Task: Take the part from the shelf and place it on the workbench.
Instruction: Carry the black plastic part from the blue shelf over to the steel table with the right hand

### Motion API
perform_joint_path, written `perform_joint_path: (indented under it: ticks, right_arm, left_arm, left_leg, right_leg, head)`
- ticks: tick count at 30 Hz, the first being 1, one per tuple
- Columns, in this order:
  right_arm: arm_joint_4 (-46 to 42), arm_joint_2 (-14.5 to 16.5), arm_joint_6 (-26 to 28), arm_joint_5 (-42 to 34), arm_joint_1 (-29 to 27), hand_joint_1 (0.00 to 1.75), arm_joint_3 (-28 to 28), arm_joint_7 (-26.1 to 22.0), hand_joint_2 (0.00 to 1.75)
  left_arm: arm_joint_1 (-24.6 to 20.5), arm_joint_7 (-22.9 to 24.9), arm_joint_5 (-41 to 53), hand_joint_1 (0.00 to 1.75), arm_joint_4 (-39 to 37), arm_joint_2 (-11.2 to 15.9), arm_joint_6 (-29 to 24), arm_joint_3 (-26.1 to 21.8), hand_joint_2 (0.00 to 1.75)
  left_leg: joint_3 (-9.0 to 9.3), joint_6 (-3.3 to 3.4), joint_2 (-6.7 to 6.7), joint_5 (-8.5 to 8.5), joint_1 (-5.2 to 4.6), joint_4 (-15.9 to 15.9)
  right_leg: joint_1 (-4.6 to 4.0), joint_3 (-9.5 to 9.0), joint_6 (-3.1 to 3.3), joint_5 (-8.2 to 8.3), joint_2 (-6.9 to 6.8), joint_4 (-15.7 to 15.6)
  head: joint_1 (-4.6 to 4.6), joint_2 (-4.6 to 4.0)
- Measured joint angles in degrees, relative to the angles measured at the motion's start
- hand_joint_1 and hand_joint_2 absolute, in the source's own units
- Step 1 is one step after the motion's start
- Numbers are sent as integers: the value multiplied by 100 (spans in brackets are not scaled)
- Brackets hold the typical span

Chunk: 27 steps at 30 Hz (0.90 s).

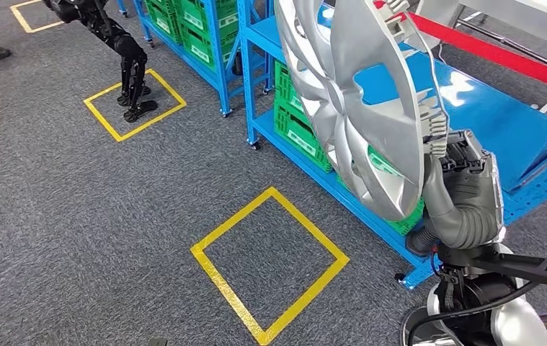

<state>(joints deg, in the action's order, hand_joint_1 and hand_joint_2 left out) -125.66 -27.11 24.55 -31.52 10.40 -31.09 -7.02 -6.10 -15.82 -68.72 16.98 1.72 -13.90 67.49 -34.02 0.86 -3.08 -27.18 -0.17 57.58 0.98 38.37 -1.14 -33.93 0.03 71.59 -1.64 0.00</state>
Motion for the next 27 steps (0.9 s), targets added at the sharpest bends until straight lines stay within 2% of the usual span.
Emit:
perform_joint_path:
  ticks: [1, 2, 3, 4, 5, 7, 8, 9, 11, 12, 13, 14, 15, 16, 18, 19, 20, 22, 23, 24, 26, 27]
  right_arm:
    - [2, 1, -9, 0, -1, 175, 0, 0, 175]
    - [5, 1, -20, 0, -2, 175, -1, 0, 175]
    - [8, 2, -37, 0, 0, 175, -1, -1, 175]
    - [14, 3, -54, 0, 2, 175, -2, -3, 175]
    - [22, 5, -69, 0, 5, 175, -2, -4, 175]
    - [42, 12, -95, -6, 10, 175, -2, -7, 175]
    - [52, 16, -106, -15, 11, 175, -1, -7, 175]
    - [60, 21, -120, -31, 13, 175, 0, -8, 175]
    - [74, 29, -146, -56, 16, 175, 1, -9, 175]
    - [83, 34, -156, -64, 17, 175, 1, -9, 175]
    - [92, 38, -162, -64, 17, 175, 0, -9, 175]
    - [101, 42, -164, -65, 17, 175, 0, -9, 175]
    - [107, 45, -164, -66, 17, 175, -1, -9, 175]
    - [111, 45, -165, -66, 18, 175, 0, -9, 175]
    - [115, 48, -170, -66, 23, 175, 1, -9, 175]
    - [119, 48, -178, -70, 27, 175, 1, -9, 175]
    - [126, 49, -186, -78, 32, 175, -1, -7, 175]
    - [143, 48, -199, -116, 54, 175, -1, 2, 175]
    - [154, 47, -202, -143, 68, 175, 1, 3, 175]
    - [161, 45, -202, -168, 80, 175, 5, -2, 175]
    - [175, 40, -202, -199, 86, 175, 17, -28, 175]
    - [180, 37, -202, -205, 83, 175, 23, -45, 175]
  left_arm:
    - [-1, -3, -9, 0, 0, 1, -1, 2, 175]
    - [-5, -7, -19, 0, 0, 3, -4, 3, 175]
    - [-11, -10, -27, 0, 0, 5, -6, 3, 175]
    - [-13, -13, -40, 0, 0, 8, -9, 3, 175]
    - [-9, -15, -57, 0, -1, 10, -13, 3, 175]
    - [17, -15, -98, 0, -1, 22, -25, 4, 175]
    - [29, -14, -115, 0, 0, 30, -35, 4, 175]
    - [31, -14, -131, 0, 2, 37, -44, 4, 175]
    - [12, -13, -155, 0, 5, 42, -58, 4, 175]
    - [2, -13, -165, 0, 6, 42, -62, 3, 175]
    - [0, -13, -173, 0, 7, 42, -65, 3, 175]
    - [4, -13, -179, 0, 7, 43, -67, 3, 175]
    - [10, -13, -184, 0, 7, 45, -69, 3, 175]
    - [13, -13, -187, 0, 7, 48, -70, 3, 175]
    - [4, -13, -193, 0, 6, 55, -73, 3, 175]
    - [-4, -13, -199, 0, 6, 58, -78, 3, 175]
    - [-6, -13, -208, 0, 5, 60, -87, 2, 175]
    - [14, -7, -229, 0, 5, 69, -101, 2, 175]
    - [27, -2, -240, 0, 7, 73, -103, 2, 175]
    - [31, 7, -252, 0, 9, 79, -102, 2, 175]
    - [15, 24, -269, 0, 13, 80, -89, 0, 175]
    - [7, 31, -274, 0, 16, 78, -72, -1, 175]
  left_leg:
    - [-4, -16, -75, -12, 8, 22]
    - [-21, -40, -146, -26, 10, 54]
    - [-55, -70, -217, -34, 16, 91]
    - [-97, -103, -278, -32, 25, 120]
    - [-135, -137, -342, -20, 35, 134]
    - [-177, -201, -424, -9, 57, 137]
    - [-199, -235, -348, -50, 51, 183]
    - [-263, -270, -211, -143, 44, 326]
    - [-547, -333, 113, -449, 50, 950]
    - [-723, -354, 185, -590, 65, 1321]
    - [-851, -365, 214, -660, 75, 1587]
    - [-889, -368, 226, -628, 81, 1662]
    - [-811, -359, 237, -494, 81, 1508]
    - [-637, -336, 282, -292, 73, 1169]
    - [-267, -268, 500, -18, 5, 454]
    - [-165, -226, 594, 22, -32, 239]
    - [-136, -191, 635, 0, -64, 157]
    - [-129, -115, 540, 4, -67, 92]
    - [-113, -80, 483, 20, -56, 60]
    - [-95, -47, 429, 39, -39, 27]
    - [-81, -3, 321, 56, -19, 0]
    - [-83, 8, 259, 54, -18, 3]
  right_leg:
    - [11, -129, 0, 237, 73, -346]
    - [25, -260, 3, 413, 201, -672]
    - [38, -368, 11, 507, 315, -941]
    - [41, -422, 24, 529, 400, -1085]
    - [35, -440, 44, 494, 417, -1119]
    - [30, -454, 101, 489, 296, -1154]
    - [37, -474, 136, 493, 225, -1172]
    - [45, -495, 172, 496, 148, -1191]
    - [37, -529, 228, 484, -15, -1206]
    - [29, -537, 241, 475, -97, -1205]
    - [23, -544, 245, 466, -174, -1205]
    - [19, -552, 243, 456, -244, -1204]
    - [17, -566, 235, 444, -308, -1204]
    - [15, -587, 224, 429, -370, -1204]
    - [-1, -624, 187, 395, -480, -1207]
    - [-12, -633, 161, 383, -529, -1208]
    - [-22, -637, 134, 375, -579, -1213]
    - [-19, -660, 70, 355, -658, -1234]
    - [-8, -662, 47, 312, -595, -1212]
    - [1, -621, 32, 224, -470, -1104]
    - [8, -347, 28, -73, -149, -540]
    - [5, -141, 27, -217, -67, -153]
  head:
    - [-1, 0]
    - [-2, 0]
    - [-4, 0]
    - [-2, 1]
    - [-5, 1]
    - [-8, 1]
    - [2, 1]
    - [19, 1]
    - [53, 1]
    - [57, 1]
    - [58, 1]
    - [58, 0]
    - [59, 0]
    - [60, 0]
    - [59, 0]
    - [57, 0]
    - [55, 0]
    - [53, 1]
    - [52, 1]
    - [42, 1]
    - [-1, 1]
    - [-23, 1]
